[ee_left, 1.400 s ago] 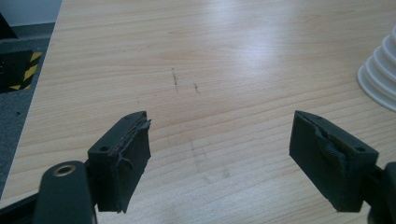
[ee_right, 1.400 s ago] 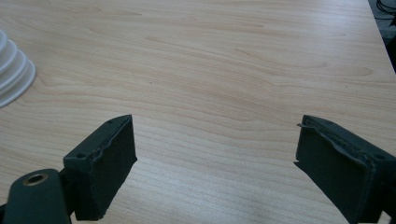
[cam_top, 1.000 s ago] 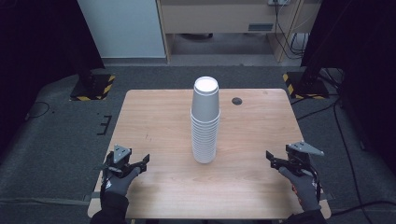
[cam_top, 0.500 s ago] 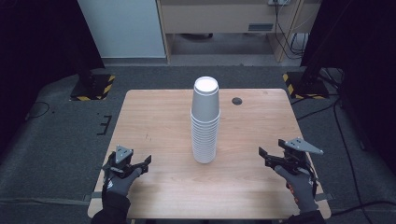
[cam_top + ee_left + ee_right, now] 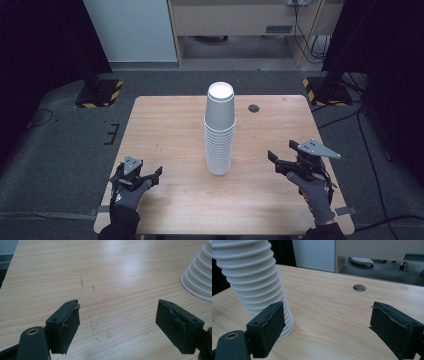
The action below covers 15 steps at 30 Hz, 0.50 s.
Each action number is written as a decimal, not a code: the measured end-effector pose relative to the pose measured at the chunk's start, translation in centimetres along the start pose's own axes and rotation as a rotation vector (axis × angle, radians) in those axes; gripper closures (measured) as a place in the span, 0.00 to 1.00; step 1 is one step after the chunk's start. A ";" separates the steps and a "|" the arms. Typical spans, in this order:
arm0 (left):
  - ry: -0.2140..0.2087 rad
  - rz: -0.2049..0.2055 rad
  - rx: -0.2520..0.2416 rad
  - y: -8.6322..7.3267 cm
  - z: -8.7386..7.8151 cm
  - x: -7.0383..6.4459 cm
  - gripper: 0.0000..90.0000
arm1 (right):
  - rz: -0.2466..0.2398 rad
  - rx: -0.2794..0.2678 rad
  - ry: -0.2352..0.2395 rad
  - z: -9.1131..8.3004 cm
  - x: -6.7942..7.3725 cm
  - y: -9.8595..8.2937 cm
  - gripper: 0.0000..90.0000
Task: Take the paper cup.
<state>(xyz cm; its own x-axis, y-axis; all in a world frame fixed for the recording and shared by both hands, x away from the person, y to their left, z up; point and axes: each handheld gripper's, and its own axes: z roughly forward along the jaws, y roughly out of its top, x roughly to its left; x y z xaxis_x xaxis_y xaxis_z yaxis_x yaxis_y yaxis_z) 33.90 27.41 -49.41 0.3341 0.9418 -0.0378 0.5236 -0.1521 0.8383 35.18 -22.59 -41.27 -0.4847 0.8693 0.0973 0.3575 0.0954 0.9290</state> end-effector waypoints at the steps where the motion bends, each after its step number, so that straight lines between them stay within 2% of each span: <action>1: 0.000 -0.003 -0.001 0.0 0.0 0.0 0.20 | 0.002 -0.007 0.003 0.0 0.1 0.3 0.14; 4: 0.003 -0.006 -0.006 0.0 -0.1 0.1 0.20 | 0.001 -0.035 0.007 -0.1 0.5 1.4 0.14; 15: 0.003 -0.006 0.000 0.0 0.1 0.1 0.20 | -0.004 -0.081 0.006 -0.2 1.4 4.0 0.15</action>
<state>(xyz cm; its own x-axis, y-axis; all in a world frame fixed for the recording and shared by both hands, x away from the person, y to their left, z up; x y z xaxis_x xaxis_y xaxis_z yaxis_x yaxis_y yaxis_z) 33.96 27.48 -49.47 0.3291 0.9434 -0.0412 0.5253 -0.1466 0.8382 35.75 -21.14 -37.32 -0.4909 0.8659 0.0958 0.2902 0.0589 0.9552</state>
